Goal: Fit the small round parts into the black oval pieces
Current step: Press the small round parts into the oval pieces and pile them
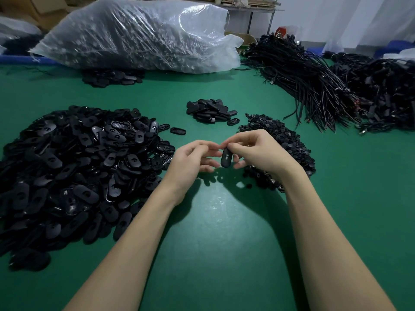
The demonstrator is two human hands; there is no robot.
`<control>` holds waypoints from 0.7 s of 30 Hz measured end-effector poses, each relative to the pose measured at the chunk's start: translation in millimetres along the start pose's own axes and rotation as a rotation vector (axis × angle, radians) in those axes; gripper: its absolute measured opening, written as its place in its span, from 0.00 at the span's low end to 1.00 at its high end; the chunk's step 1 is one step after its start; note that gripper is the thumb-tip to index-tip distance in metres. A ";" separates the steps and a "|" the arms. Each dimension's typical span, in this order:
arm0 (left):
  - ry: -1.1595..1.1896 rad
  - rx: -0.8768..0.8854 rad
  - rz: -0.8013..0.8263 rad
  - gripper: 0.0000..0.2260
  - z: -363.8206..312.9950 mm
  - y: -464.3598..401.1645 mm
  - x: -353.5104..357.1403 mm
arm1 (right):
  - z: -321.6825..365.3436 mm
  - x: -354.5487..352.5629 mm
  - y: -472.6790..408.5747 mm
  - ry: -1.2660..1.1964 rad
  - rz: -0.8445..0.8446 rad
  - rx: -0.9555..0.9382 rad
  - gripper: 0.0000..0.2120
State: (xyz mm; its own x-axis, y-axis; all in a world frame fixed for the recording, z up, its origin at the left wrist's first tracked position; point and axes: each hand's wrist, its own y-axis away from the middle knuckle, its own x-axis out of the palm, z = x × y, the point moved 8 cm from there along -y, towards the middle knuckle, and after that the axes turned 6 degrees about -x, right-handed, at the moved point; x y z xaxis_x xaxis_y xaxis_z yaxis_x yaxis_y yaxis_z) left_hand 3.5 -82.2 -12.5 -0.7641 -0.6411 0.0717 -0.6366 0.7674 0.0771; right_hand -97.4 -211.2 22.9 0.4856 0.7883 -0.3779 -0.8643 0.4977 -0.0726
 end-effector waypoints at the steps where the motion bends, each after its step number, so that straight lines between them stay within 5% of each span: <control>1: -0.027 0.007 -0.006 0.08 -0.1 -0.3 -0.8 | 0.6 1.5 -0.2 -0.013 0.018 -0.005 0.07; 7: -0.120 0.039 0.015 0.06 2.2 0.0 1.6 | 2.3 2.6 4.4 -0.075 0.053 0.024 0.05; 12: -0.036 0.011 -0.032 0.08 5.1 -2.2 -3.6 | 0.2 -26.7 11.4 0.636 0.121 0.080 0.04; 21: 0.193 -0.037 -0.043 0.06 6.4 -2.2 -7.3 | -8.1 -25.2 17.1 0.647 0.174 0.144 0.06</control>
State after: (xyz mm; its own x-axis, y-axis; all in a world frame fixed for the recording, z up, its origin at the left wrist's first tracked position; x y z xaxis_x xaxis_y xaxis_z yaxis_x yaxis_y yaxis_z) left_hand 9.8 -79.1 -19.6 -0.6996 -0.6669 0.2565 -0.6614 0.7403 0.1207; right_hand -125.5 -225.5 23.6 0.1261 0.5086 -0.8517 -0.8748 0.4618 0.1463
